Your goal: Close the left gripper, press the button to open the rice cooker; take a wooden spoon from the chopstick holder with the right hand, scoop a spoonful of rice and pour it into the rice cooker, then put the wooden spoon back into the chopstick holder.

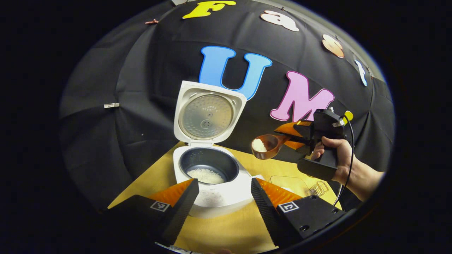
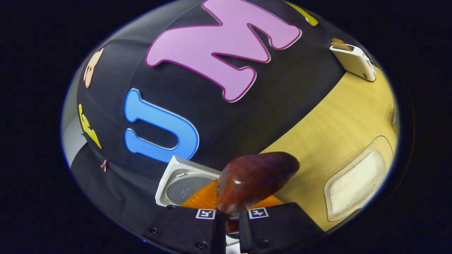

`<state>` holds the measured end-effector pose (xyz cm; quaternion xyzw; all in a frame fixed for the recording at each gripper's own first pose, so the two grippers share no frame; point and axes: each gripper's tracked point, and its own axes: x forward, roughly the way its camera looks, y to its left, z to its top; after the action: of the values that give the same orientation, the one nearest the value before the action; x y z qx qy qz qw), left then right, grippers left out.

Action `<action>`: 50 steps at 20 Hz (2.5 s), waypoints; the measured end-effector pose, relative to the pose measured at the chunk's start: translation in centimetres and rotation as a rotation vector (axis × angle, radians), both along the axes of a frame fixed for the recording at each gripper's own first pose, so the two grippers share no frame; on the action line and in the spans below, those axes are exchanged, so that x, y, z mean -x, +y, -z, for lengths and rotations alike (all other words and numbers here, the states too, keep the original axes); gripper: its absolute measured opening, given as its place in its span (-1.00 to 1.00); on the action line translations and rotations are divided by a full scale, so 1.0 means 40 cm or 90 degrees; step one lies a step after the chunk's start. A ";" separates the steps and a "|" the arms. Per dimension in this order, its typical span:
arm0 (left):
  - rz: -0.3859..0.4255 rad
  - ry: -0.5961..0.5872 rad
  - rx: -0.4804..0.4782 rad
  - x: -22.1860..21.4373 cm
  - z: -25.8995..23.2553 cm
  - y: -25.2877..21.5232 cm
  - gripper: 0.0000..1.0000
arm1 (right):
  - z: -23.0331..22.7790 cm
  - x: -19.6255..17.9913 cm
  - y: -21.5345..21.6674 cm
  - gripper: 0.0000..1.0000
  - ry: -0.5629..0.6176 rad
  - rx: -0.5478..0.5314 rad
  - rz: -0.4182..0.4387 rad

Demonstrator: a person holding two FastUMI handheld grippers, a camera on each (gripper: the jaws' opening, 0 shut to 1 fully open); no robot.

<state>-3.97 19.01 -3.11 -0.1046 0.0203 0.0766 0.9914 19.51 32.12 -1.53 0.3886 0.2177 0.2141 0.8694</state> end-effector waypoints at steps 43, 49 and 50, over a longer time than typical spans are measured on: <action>-0.120 -0.034 0.064 0.093 0.021 0.193 0.91 | -0.013 0.114 0.419 -0.63 -0.356 0.350 -0.240; -0.102 -0.033 0.051 0.073 -0.013 0.130 0.91 | -0.079 0.058 0.286 -0.63 -0.268 0.261 -0.186; -0.095 -0.032 0.046 0.067 -0.019 0.111 0.92 | -0.095 0.054 0.252 -0.63 -0.267 0.255 -0.176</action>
<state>-6.66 23.47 -2.37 -0.1436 -0.0096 0.1468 0.9786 17.35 42.18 2.27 0.1239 0.1225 0.3580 0.9173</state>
